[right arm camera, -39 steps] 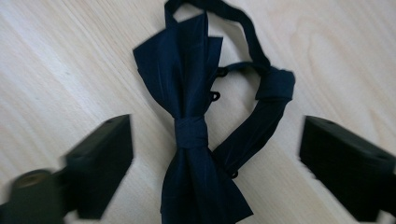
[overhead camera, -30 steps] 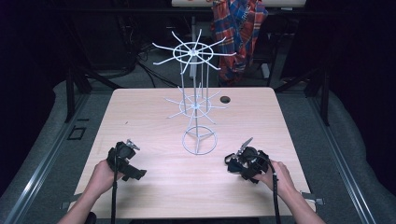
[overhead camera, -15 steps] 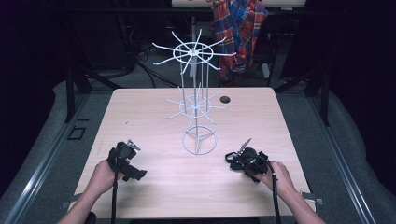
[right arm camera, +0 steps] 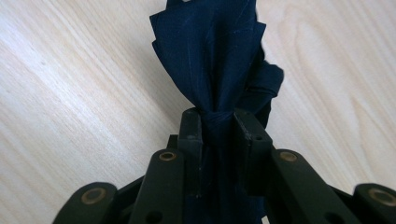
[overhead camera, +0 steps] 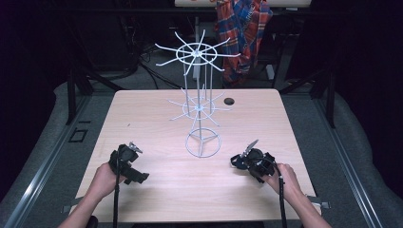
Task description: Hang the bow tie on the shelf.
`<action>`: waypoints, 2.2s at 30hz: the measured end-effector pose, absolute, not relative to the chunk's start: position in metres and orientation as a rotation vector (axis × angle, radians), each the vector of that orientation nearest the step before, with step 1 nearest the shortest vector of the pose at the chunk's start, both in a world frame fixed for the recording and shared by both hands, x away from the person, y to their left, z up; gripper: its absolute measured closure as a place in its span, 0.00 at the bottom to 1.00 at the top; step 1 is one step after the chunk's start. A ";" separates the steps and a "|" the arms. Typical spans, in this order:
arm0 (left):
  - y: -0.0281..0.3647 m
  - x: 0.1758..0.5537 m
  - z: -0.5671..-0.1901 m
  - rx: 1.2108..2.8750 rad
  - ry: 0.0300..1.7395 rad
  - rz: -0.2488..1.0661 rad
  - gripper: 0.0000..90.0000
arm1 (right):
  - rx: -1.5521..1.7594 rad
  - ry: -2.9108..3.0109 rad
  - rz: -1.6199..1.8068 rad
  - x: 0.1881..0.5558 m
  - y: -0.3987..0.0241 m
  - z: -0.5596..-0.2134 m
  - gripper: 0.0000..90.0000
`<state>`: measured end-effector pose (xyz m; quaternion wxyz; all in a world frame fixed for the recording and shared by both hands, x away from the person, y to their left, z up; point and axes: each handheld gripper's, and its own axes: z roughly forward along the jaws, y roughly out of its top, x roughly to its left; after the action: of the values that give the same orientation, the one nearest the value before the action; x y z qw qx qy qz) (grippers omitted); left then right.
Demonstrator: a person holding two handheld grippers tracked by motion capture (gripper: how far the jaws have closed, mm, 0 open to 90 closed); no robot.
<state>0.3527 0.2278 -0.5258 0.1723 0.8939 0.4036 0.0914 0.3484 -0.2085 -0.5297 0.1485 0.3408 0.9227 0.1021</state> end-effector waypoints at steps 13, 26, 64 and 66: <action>0.228 0.353 -0.526 2.536 1.145 0.259 0.00 | 1.047 2.599 0.399 0.349 -0.218 -0.517 0.83; 0.227 0.352 -0.525 2.534 1.145 0.261 0.01 | 1.042 2.585 0.431 0.348 -0.220 -0.511 0.83; 0.226 0.353 -0.527 2.540 1.149 0.263 0.01 | 1.138 2.488 0.632 0.353 -0.233 -0.493 0.83; 0.226 0.353 -0.527 2.540 1.150 0.263 0.01 | 1.135 2.495 0.635 0.354 -0.232 -0.492 0.83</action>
<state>0.3532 0.2262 -0.5269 0.1697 0.8938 0.4046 0.0925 0.3538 -0.2323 -0.4917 0.1633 0.3981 0.8748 0.2227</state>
